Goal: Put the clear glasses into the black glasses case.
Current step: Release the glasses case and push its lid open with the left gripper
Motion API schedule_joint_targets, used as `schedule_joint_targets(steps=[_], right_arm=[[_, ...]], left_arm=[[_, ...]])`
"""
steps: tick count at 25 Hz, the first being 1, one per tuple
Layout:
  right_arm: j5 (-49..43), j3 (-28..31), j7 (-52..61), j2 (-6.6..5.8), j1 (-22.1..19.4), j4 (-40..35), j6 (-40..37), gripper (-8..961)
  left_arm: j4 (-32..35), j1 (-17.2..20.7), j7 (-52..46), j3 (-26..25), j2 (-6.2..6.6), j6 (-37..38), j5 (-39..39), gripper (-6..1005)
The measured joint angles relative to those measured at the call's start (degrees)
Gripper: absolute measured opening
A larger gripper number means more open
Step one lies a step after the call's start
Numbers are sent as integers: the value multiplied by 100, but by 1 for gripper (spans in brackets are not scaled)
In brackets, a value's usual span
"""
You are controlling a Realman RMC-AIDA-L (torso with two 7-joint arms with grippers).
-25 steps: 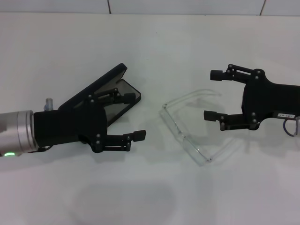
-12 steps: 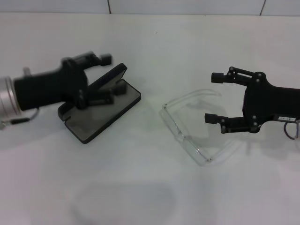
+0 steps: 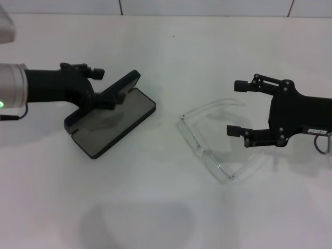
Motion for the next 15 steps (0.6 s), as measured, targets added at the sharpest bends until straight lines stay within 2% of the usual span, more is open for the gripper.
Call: schedule_joint_targets(steps=[2, 8, 15], right_arm=[[0, 0, 0, 5, -3, 3, 7, 877], [0, 0, -8, 8, -2, 5, 12, 875], [0, 2, -9, 8, 0, 5, 13, 873]], left_arm=[[69, -58, -124, 0, -92, -21, 323, 782], [85, -271, -558, -5, -249, -205, 1135, 764], [90, -319, -592, 25, -269, -229, 1267, 744]])
